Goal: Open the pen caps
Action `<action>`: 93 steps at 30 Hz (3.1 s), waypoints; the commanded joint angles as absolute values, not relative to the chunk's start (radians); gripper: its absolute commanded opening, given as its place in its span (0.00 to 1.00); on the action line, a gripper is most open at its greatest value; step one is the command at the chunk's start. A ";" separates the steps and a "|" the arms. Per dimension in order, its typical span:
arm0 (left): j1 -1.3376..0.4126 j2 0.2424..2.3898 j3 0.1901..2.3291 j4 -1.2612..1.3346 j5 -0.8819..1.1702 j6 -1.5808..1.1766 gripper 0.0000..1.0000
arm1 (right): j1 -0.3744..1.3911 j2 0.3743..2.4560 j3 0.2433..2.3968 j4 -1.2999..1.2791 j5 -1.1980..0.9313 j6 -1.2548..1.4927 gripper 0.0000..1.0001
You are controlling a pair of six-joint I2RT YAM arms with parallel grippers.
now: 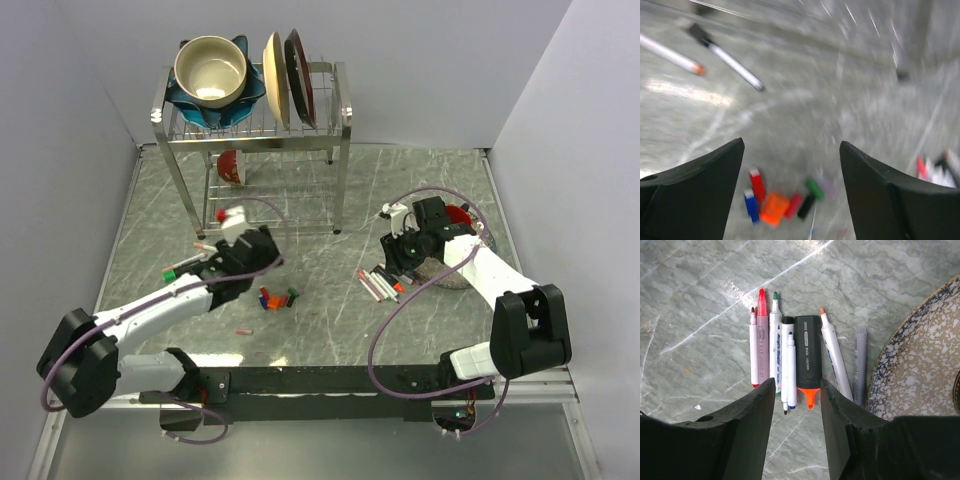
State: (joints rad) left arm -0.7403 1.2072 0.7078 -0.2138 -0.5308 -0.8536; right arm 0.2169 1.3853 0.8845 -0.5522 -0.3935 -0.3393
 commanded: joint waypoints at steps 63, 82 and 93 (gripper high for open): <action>-0.492 1.568 0.841 -0.447 -0.397 -1.195 0.01 | 0.201 1.310 0.931 -0.560 -0.449 -0.353 0.49; -0.520 0.982 0.390 0.246 0.366 -0.841 0.01 | 0.195 1.224 0.927 -0.604 -0.659 -0.442 0.50; -0.791 1.071 0.360 0.808 0.298 -0.862 0.01 | 0.160 0.962 0.786 -0.375 -1.033 -0.280 0.73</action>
